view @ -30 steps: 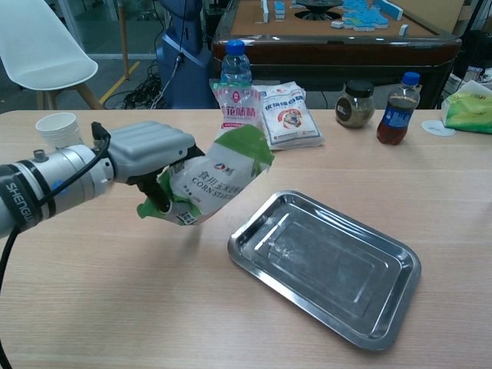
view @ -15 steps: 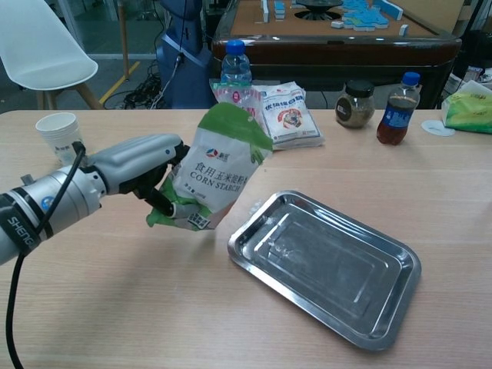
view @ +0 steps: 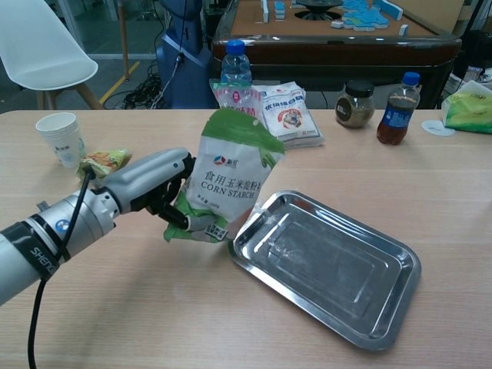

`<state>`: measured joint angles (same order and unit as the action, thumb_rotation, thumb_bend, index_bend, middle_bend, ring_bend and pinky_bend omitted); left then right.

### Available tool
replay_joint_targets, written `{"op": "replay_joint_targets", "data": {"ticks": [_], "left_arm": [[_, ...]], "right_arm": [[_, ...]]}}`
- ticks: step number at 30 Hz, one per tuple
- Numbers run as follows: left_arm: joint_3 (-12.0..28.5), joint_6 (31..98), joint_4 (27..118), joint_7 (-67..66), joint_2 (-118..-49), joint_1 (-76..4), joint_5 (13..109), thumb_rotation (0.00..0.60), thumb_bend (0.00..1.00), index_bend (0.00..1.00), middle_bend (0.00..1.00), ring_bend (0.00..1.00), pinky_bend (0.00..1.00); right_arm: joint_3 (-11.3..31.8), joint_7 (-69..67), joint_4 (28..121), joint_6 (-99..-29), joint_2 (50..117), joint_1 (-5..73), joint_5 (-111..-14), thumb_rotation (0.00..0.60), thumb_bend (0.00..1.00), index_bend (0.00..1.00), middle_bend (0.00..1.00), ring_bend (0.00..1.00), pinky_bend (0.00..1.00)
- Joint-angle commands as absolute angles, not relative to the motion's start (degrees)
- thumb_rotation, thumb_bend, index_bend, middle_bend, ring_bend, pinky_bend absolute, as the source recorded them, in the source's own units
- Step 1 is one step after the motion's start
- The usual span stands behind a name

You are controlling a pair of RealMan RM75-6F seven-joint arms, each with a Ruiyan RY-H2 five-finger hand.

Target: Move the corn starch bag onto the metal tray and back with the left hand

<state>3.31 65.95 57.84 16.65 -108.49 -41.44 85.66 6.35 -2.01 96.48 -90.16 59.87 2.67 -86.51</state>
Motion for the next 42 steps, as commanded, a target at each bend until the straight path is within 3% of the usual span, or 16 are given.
{"op": "replay_joint_targets", "data": {"ticks": [1, 42], "left_arm": [[3.09, 66.63, 55.93, 18.22, -109.55, -41.36, 86.85, 0.6, 0.36, 0.5, 0.6, 0.56, 0.75], [1.9, 66.55, 29.54, 35.72, -120.37, -42.73, 90.39, 0.6, 0.36, 0.49, 0.59, 0.56, 0.75]], "right_arm": [[6.36, -1.94, 96.54, -90.15, 59.88, 2.68, -86.51, 0.6, 0.11, 0.28, 0.36, 0.14, 0.16], [6.79, 0.0, 97.66, -88.82, 59.85, 3.19, -84.91, 0.6, 0.11, 0.28, 0.36, 0.14, 0.15]]}}
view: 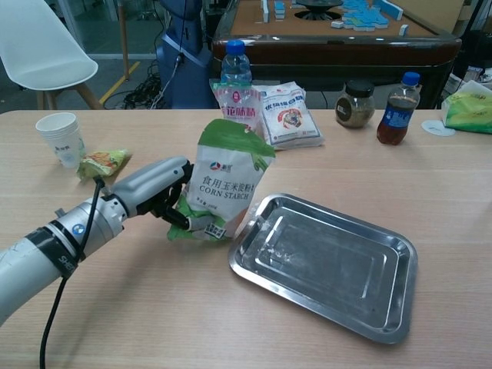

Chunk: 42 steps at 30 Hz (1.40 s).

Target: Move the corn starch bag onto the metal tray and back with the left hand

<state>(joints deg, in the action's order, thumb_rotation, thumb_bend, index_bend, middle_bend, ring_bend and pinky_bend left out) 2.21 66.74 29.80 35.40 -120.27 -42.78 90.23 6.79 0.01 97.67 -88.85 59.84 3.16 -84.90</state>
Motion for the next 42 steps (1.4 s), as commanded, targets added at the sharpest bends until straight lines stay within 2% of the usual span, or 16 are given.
{"op": "replay_joint_targets", "data": {"ticks": [1, 5, 8, 12, 18, 25, 29, 32, 42], "left_arm": [[1.74, 66.46, 29.48, 35.74, -120.36, -42.64, 90.44, 0.6, 0.36, 0.49, 0.58, 0.56, 0.75], [1.36, 66.22, 29.71, 35.47, -120.37, -42.17, 90.43, 0.6, 0.36, 0.47, 0.56, 0.55, 0.75], [1.19, 65.41, 30.79, 34.3, -120.03, -41.66, 90.06, 0.6, 0.36, 0.43, 0.55, 0.51, 0.75], [1.11, 63.11, 34.26, 32.56, -118.52, -41.2, 89.21, 0.6, 0.36, 0.32, 0.44, 0.39, 0.69], [1.38, 61.75, 39.12, 29.96, -116.16, -40.73, 88.35, 0.6, 0.36, 0.16, 0.32, 0.3, 0.61], [1.85, 60.59, 44.43, 26.71, -113.72, -40.53, 87.53, 0.6, 0.36, 0.08, 0.25, 0.24, 0.56], [1.95, 59.31, 48.8, 24.55, -111.46, -40.5, 86.98, 0.6, 0.36, 0.01, 0.14, 0.15, 0.45], [2.12, 58.79, 51.78, 23.04, -109.91, -40.36, 86.53, 0.6, 0.36, 0.0, 0.09, 0.11, 0.41], [3.29, 56.4, 61.39, 17.2, -104.42, -39.51, 83.37, 0.6, 0.36, 0.0, 0.01, 0.05, 0.34]], "right_arm": [[6.79, -0.01, 97.63, -88.81, 59.86, 3.2, -84.93, 0.6, 0.11, 0.28, 0.36, 0.14, 0.15], [6.8, -0.08, 97.5, -88.62, 59.95, 3.34, -84.95, 0.6, 0.11, 0.28, 0.36, 0.14, 0.15], [6.81, -0.18, 97.4, -88.62, 59.99, 3.35, -84.96, 0.6, 0.11, 0.28, 0.36, 0.14, 0.15], [6.77, -0.37, 97.23, -88.73, 60.09, 3.28, -84.99, 0.6, 0.11, 0.28, 0.36, 0.14, 0.15], [6.78, -0.57, 97.08, -88.84, 60.12, 3.25, -85.08, 0.6, 0.11, 0.28, 0.36, 0.14, 0.15], [6.77, -0.47, 97.25, -88.82, 60.11, 3.3, -85.18, 0.6, 0.11, 0.28, 0.36, 0.14, 0.15], [6.81, -0.44, 97.33, -88.87, 60.1, 3.34, -85.23, 0.6, 0.11, 0.28, 0.36, 0.14, 0.14], [6.81, -0.38, 97.36, -88.78, 60.08, 3.4, -85.28, 0.6, 0.11, 0.28, 0.36, 0.14, 0.14], [6.78, -0.78, 97.07, -88.8, 60.29, 3.46, -85.41, 0.6, 0.11, 0.28, 0.36, 0.14, 0.14]]}}
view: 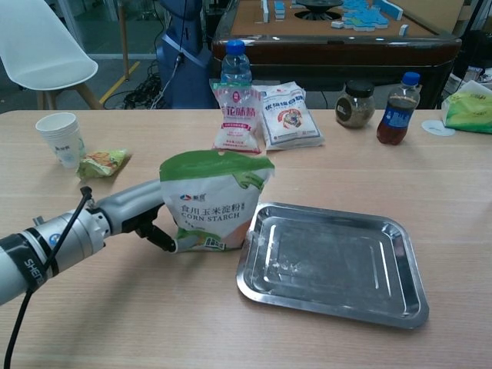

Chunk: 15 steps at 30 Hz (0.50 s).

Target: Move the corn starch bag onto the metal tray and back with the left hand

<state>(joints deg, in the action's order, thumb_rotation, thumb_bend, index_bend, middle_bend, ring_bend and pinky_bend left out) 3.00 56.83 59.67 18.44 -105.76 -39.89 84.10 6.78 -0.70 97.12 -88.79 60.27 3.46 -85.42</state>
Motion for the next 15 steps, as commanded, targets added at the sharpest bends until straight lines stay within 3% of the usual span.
{"op": "replay_joint_targets", "data": {"ticks": [1, 15], "left_arm": [[3.35, 56.32, 61.98, 16.85, -104.01, -39.39, 83.17, 0.6, 0.36, 0.0, 0.01, 0.05, 0.34], [4.11, 54.73, 71.33, 13.28, -97.3, -37.95, 80.09, 0.6, 0.36, 0.0, 0.0, 0.0, 0.21]], "right_arm": [[6.79, -0.84, 97.04, -88.81, 60.3, 3.46, -85.42, 0.6, 0.11, 0.28, 0.36, 0.14, 0.14], [6.84, -0.9, 97.11, -88.74, 60.35, 3.78, -85.85, 0.6, 0.11, 0.28, 0.36, 0.14, 0.14]]}}
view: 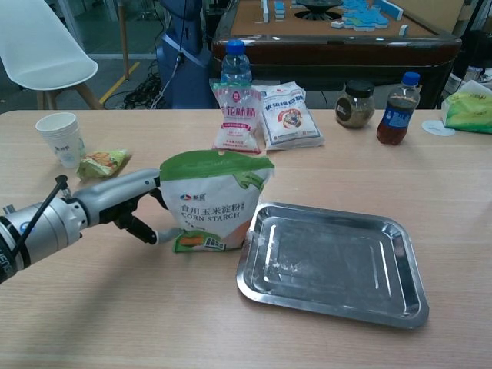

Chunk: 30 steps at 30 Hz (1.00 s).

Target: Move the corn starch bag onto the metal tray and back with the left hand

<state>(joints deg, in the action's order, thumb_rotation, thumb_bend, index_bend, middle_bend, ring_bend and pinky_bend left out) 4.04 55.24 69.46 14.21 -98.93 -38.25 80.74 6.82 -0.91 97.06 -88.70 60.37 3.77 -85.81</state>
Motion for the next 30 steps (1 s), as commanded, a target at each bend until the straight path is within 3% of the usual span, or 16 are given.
{"op": "replay_joint_targets", "data": {"ticks": [1, 14, 22, 30], "left_arm": [[4.08, 54.66, 72.12, 12.84, -96.59, -37.82, 79.88, 0.6, 0.36, 0.0, 0.0, 0.0, 0.2], [4.65, 58.37, 81.05, 5.69, -84.1, -33.78, 76.36, 0.6, 0.36, 0.0, 0.0, 0.0, 0.19], [5.62, 70.67, 84.62, 0.19, -77.83, -26.13, 73.98, 0.6, 0.36, 0.0, 0.0, 0.0, 0.18], [3.61, 81.07, 88.21, -3.16, -73.71, -17.53, 73.86, 0.6, 0.36, 0.0, 0.0, 0.0, 0.19]], "right_arm": [[6.84, -0.91, 97.14, -88.78, 60.32, 3.78, -85.9, 0.6, 0.11, 0.28, 0.36, 0.14, 0.14], [7.01, -0.79, 97.33, -88.16, 60.13, 4.44, -86.16, 0.6, 0.11, 0.28, 0.36, 0.14, 0.14], [6.63, -0.7, 97.92, -85.12, 58.79, 5.68, -85.72, 0.6, 0.11, 0.28, 0.36, 0.14, 0.14], [6.29, -2.33, 97.14, -82.85, 58.81, 7.31, -86.71, 0.6, 0.11, 0.28, 0.36, 0.14, 0.14]]}}
